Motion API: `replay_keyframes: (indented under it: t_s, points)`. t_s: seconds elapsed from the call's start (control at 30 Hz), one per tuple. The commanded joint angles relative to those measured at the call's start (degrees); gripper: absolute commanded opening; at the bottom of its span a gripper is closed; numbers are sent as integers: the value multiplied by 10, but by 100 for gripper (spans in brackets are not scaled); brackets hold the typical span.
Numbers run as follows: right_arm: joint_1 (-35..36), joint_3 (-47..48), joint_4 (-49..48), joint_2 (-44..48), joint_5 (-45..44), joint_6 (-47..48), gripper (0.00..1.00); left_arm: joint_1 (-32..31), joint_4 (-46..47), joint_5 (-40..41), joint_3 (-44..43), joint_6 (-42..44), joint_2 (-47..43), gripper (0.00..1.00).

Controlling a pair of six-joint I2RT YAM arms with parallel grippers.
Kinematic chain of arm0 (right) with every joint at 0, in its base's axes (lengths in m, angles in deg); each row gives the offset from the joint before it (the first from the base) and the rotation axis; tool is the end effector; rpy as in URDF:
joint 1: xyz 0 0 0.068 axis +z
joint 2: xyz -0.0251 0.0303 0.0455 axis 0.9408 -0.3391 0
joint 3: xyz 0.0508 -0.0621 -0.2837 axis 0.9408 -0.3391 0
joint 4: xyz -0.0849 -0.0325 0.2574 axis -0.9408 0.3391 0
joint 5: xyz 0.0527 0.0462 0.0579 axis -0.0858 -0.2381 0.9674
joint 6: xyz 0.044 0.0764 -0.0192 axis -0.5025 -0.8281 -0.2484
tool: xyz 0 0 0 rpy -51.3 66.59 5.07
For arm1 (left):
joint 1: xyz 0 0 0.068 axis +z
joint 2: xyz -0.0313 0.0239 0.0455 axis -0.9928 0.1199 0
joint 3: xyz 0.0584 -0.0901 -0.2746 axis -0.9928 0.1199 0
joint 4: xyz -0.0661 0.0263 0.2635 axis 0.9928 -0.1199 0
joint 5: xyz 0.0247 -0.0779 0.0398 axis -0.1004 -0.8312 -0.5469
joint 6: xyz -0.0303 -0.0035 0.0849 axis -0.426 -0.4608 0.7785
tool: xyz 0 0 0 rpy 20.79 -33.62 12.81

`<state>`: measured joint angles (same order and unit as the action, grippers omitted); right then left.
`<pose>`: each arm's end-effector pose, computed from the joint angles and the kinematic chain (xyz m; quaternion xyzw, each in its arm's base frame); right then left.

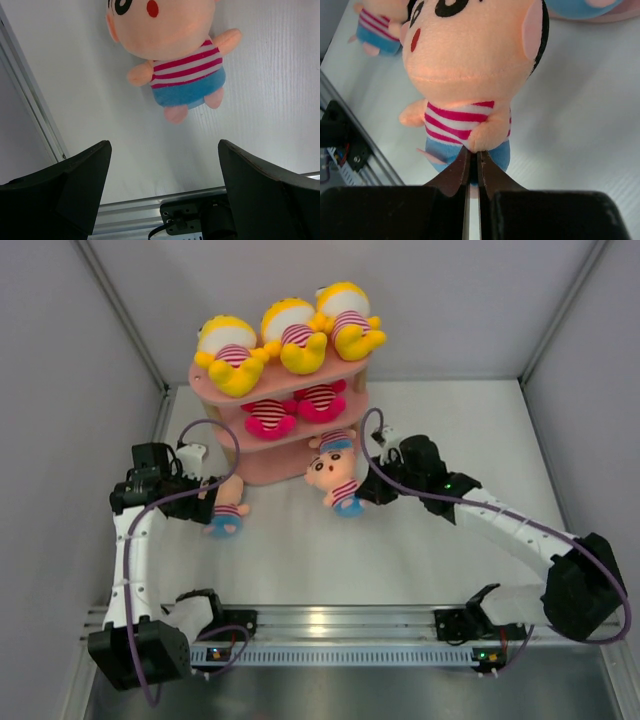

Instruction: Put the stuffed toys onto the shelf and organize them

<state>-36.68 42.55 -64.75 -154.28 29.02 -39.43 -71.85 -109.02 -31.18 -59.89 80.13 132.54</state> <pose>0.2551 0.1986 0.2662 -0.1921 0.8470 0.3297 0.3701 0.2091 0.0280 0.2902 0.1179 0.9521 0.0018 0.2821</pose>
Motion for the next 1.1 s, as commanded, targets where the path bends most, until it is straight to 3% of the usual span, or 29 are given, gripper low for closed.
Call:
replay_keyframes:
  t_s: [0.0, 0.27, 0.57, 0.8, 1.0, 1.07]
  points:
    - [56, 24, -45, -40, 30, -30, 0, -1, 4, -7, 4, 11, -10, 94]
    - [96, 109, -175, -198, 19, -106, 0, 0, 4, -9, 6, 10, -6, 94]
    - [97, 234, -206, -334, -76, -94, 0, -1, 4, 6, 7, 17, -3, 94]
    - [98, 247, -261, -380, -114, -97, 0, -1, 4, 3, 3, 17, 4, 94]
    - [98, 252, -277, -401, -129, -104, 6, -1, 4, 6, 5, 18, 5, 94]
    - [98, 249, -279, -403, -140, -108, 13, 0, 4, 6, 5, 17, 5, 94]
